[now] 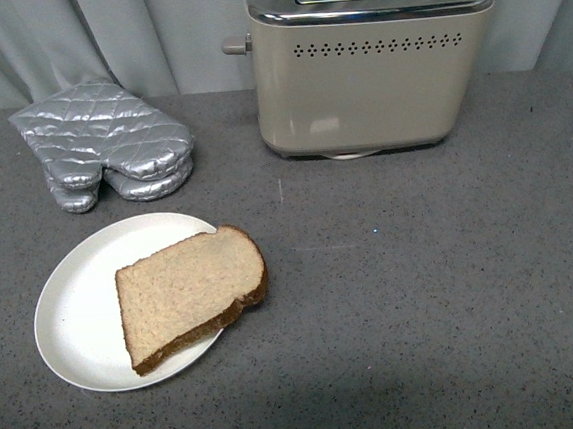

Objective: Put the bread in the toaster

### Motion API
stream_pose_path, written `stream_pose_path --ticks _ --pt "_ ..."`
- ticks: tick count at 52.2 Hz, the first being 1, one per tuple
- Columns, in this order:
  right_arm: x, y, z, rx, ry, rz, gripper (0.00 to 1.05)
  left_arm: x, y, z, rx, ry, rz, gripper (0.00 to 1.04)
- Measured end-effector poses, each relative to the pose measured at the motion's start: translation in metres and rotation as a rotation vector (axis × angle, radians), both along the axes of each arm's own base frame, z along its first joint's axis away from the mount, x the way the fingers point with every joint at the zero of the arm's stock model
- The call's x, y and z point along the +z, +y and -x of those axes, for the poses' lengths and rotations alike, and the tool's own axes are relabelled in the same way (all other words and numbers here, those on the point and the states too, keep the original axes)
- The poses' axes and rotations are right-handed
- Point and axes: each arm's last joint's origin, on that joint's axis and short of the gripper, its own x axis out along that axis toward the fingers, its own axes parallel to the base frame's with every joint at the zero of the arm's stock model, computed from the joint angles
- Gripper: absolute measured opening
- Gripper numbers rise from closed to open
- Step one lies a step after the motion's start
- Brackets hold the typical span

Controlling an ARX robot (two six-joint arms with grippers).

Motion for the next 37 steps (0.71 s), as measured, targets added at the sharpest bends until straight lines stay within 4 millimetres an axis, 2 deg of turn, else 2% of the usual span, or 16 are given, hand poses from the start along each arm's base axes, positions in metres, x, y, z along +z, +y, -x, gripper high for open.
stream_pose_path --ticks 9,16,21,26,37 --pt "0.000 0.000 0.000 0.000 0.000 0.000 0.95 -0.002 0.006 -0.049 -0.074 0.115 0.062 0.98" --pt "0.000 0.000 0.000 0.001 0.000 0.000 0.95 -0.017 0.010 -0.078 -0.141 0.246 0.080 0.98" --pt "0.000 0.000 0.000 0.001 0.000 0.000 0.95 -0.034 0.014 -0.102 -0.188 0.331 0.043 0.98" --pt "0.000 0.000 0.000 0.001 0.000 0.000 0.95 -0.044 0.016 -0.119 -0.208 0.382 0.034 0.98" --pt "0.000 0.000 0.000 0.001 0.000 0.000 0.95 -0.063 0.013 -0.143 -0.271 0.491 0.027 0.98"
